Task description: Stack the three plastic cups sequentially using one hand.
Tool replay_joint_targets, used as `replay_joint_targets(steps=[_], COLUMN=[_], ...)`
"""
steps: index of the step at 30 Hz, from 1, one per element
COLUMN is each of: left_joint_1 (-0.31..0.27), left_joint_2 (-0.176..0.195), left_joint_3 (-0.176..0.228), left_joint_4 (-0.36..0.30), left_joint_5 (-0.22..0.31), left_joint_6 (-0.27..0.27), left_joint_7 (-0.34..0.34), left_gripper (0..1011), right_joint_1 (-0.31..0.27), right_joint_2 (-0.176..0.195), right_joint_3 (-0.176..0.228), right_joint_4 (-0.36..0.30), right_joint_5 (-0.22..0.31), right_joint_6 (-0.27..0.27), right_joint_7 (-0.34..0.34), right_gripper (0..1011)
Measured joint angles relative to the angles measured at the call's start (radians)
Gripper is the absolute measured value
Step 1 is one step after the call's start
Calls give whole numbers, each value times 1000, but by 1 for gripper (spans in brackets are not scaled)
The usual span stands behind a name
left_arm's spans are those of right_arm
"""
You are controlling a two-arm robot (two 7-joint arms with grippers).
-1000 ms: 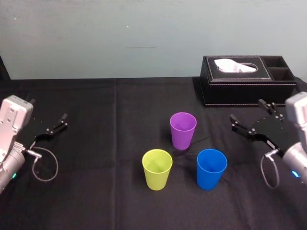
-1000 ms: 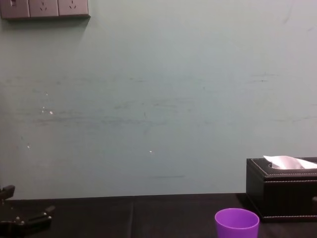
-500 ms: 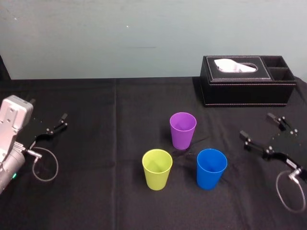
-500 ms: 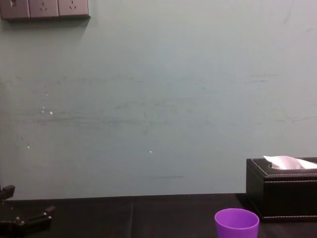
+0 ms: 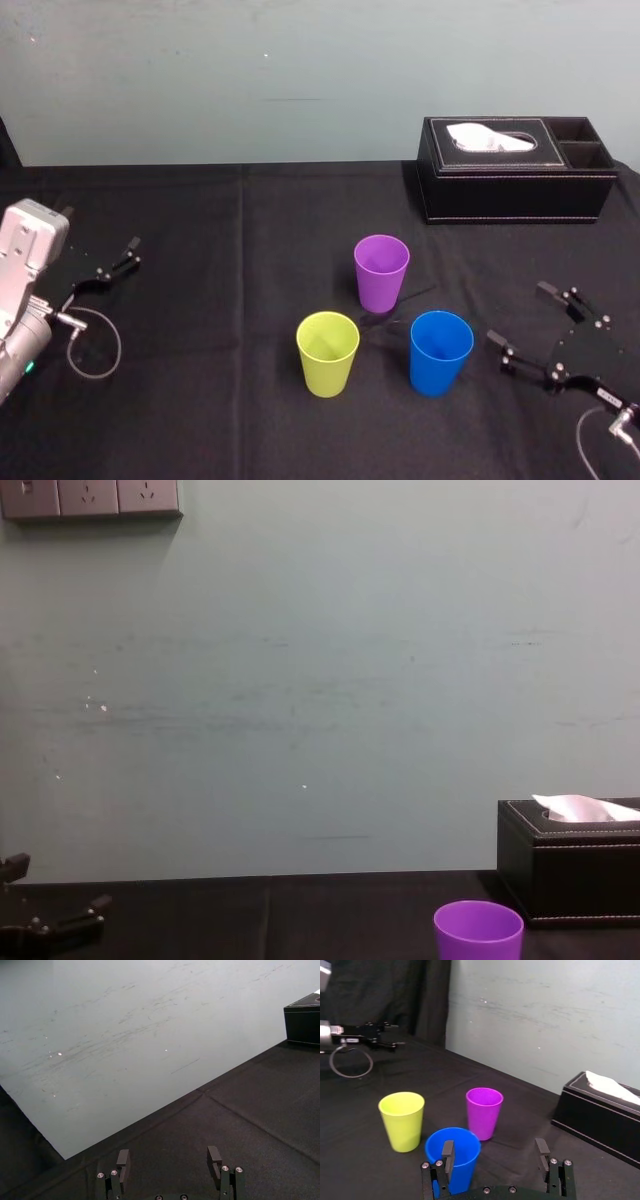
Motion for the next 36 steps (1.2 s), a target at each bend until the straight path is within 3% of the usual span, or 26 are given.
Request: replay_joint_targets(steps=[13, 36], left_joint_1=[0, 0], left_joint_2=[0, 0], left_joint_3=[0, 0], left_joint_4=[0, 0], left_joint_5=[0, 0], left_joint_6=[0, 0], left_joint_7=[0, 0], left_gripper=[1010, 1010], right_joint_1=[-32, 48], right_joint_2=[-11, -102], right_joint_3=[-1, -37], right_joint_4=[1, 102], right_joint_5=[-33, -55], right_joint_6=[-14, 53], right_joint_7=[56, 157], right_gripper=[1004, 1004])
